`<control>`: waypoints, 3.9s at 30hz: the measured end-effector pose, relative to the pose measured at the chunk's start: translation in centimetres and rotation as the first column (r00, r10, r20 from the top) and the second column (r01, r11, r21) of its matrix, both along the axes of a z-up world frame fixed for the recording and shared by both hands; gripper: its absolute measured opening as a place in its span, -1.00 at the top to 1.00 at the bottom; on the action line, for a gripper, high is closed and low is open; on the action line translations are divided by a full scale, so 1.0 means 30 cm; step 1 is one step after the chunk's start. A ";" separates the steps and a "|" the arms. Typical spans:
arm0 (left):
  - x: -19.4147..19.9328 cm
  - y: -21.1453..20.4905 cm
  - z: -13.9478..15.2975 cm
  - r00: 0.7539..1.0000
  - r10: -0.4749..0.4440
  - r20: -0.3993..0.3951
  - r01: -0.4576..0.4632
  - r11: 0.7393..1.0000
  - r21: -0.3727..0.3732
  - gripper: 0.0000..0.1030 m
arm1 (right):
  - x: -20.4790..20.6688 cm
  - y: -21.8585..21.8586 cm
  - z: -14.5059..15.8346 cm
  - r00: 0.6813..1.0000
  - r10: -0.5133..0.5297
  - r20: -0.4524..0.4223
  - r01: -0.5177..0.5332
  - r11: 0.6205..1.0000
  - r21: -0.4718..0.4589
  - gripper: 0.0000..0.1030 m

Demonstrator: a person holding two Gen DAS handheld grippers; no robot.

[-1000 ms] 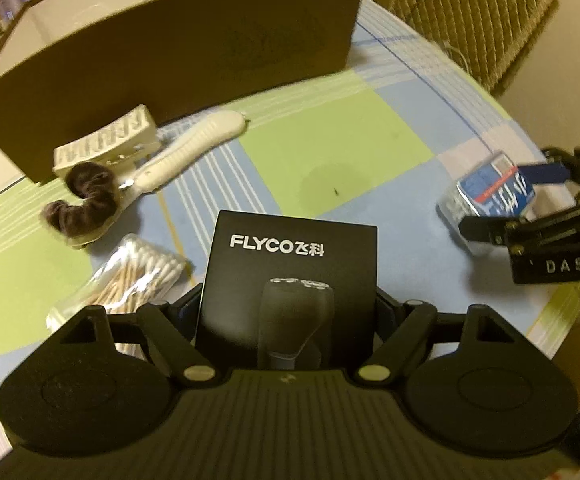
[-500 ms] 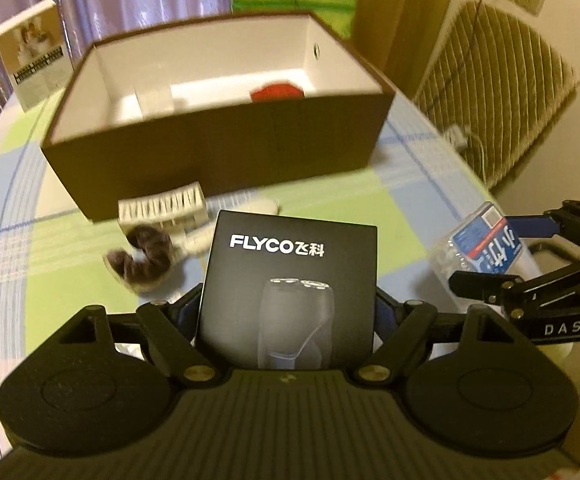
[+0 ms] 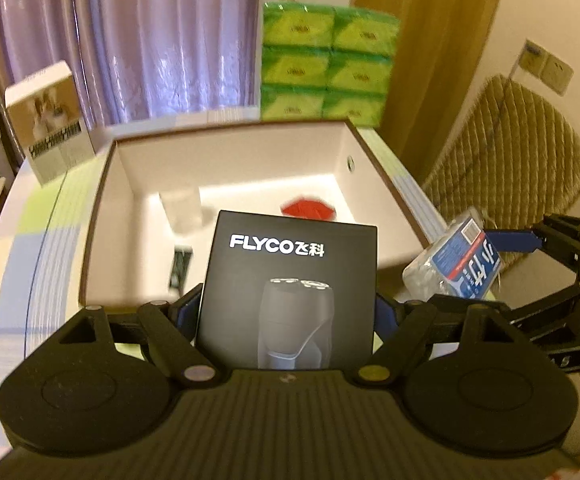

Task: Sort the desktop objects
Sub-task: 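Lift and carry the FLYCO box and blue box over the open box, then open the left tool releasing the FLYCO box while the right tool drops the blue box, then withdraw both tools from the box back toward the remaining items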

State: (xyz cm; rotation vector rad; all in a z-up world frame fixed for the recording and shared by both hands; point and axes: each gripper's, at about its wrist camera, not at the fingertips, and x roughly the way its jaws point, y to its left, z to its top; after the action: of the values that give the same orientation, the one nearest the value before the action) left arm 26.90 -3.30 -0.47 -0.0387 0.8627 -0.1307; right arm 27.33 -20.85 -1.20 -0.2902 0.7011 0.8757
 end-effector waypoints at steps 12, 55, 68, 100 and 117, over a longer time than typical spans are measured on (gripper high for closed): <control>0.392 0.044 -0.001 0.998 0.061 -0.031 -0.061 0.998 0.017 -0.51 | 0.291 0.210 -0.016 0.995 0.083 0.055 -0.078 0.993 -0.091 -0.61; 0.717 0.030 -0.365 0.949 0.195 -0.248 -0.185 0.981 0.065 -0.41 | 0.575 0.378 -0.283 0.928 0.372 0.020 -0.342 0.871 -0.351 -0.61; 0.682 0.062 -0.350 0.957 0.173 -0.233 -0.161 0.984 0.071 -0.43 | 0.570 0.385 -0.309 0.916 0.393 0.078 -0.334 0.857 -0.393 -0.67; 0.443 0.160 -0.212 0.980 0.130 -0.152 -0.111 0.985 0.132 -0.79 | 0.411 0.254 -0.164 0.971 0.238 -0.023 -0.238 0.954 -0.180 -0.96; 0.243 0.142 -0.102 0.989 0.128 -0.070 -0.114 0.978 0.175 -0.82 | 0.240 0.179 -0.056 0.992 0.119 -0.034 -0.121 0.991 -0.060 -0.96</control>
State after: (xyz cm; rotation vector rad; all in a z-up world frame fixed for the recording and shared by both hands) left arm 34.20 0.96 -3.52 0.0641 0.9474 0.0595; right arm 34.52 -15.47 -2.89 -0.3785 0.7459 0.9751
